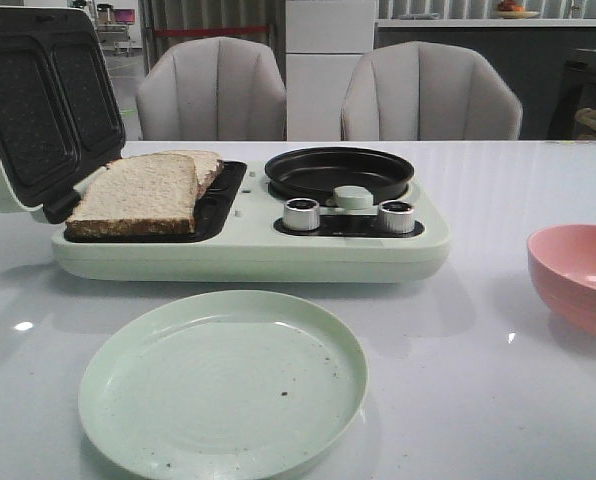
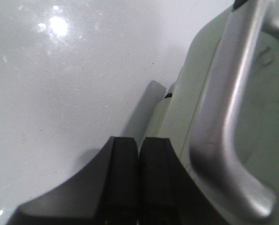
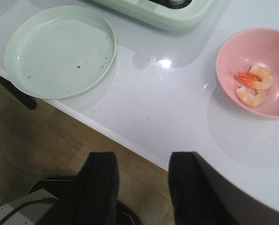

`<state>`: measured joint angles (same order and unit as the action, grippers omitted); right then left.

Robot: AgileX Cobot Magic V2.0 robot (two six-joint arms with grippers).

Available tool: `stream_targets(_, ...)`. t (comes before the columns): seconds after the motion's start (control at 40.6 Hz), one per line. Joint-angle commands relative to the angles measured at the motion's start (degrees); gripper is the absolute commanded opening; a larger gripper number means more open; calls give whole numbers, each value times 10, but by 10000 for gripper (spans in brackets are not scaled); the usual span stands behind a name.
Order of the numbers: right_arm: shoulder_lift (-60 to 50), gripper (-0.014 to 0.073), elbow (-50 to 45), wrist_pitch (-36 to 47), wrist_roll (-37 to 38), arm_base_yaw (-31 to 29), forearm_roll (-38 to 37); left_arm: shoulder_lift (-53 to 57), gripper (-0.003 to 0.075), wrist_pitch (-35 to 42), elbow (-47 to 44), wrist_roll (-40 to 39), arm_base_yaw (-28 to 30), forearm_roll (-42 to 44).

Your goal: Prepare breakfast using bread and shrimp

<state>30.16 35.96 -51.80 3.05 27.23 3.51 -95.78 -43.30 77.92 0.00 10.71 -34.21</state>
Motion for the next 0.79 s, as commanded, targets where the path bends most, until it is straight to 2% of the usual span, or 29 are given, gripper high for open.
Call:
stream_targets(0.0,1,382,14,37,-1,-1,0,25,98,41,21,0,-18,-28)
stream_targets(0.37,1,382,14,37,-1,-1,0,27,98,7,49,34,-102,-34)
stream_targets(0.518,1,382,14,37,-1,-1,0,48,98,12,40,51,-160,6)
stream_targets(0.616,1,382,14,37,-1,-1,0,80,98,45,15,51,-202,44)
stream_targets(0.764,1,382,14,37,-1,-1,0,130,98,54,-28,51,-268,107)
